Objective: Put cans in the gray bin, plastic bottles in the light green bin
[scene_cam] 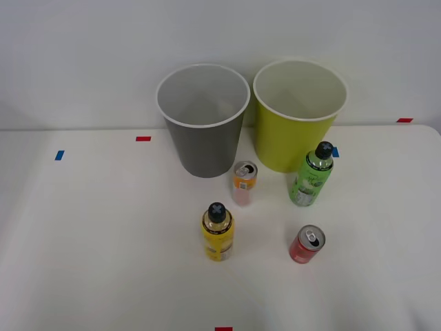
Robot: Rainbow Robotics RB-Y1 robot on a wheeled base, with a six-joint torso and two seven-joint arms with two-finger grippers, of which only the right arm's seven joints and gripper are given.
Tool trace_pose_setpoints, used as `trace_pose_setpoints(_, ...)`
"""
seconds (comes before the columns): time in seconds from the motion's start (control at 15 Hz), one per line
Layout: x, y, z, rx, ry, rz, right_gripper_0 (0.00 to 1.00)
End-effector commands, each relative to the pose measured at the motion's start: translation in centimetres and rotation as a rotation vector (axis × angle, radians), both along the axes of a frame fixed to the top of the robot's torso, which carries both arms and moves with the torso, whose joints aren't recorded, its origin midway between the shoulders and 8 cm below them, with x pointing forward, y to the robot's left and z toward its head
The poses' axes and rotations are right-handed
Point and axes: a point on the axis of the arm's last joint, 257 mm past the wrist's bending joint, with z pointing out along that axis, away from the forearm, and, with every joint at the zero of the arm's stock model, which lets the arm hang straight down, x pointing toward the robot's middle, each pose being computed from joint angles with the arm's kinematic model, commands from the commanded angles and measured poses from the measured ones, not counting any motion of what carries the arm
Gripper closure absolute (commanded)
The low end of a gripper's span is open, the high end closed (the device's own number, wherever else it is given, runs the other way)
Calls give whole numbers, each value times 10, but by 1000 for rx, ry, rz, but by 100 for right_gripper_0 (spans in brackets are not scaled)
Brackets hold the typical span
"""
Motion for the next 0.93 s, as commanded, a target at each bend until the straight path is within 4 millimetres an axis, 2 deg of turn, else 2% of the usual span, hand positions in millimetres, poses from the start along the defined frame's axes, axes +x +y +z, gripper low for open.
trace_pose_setpoints(0.07, 0, 0, 0, 0, 0, 0, 0)
trace_pose_setpoints(0.93, 0, 0, 0, 0, 0, 0, 0)
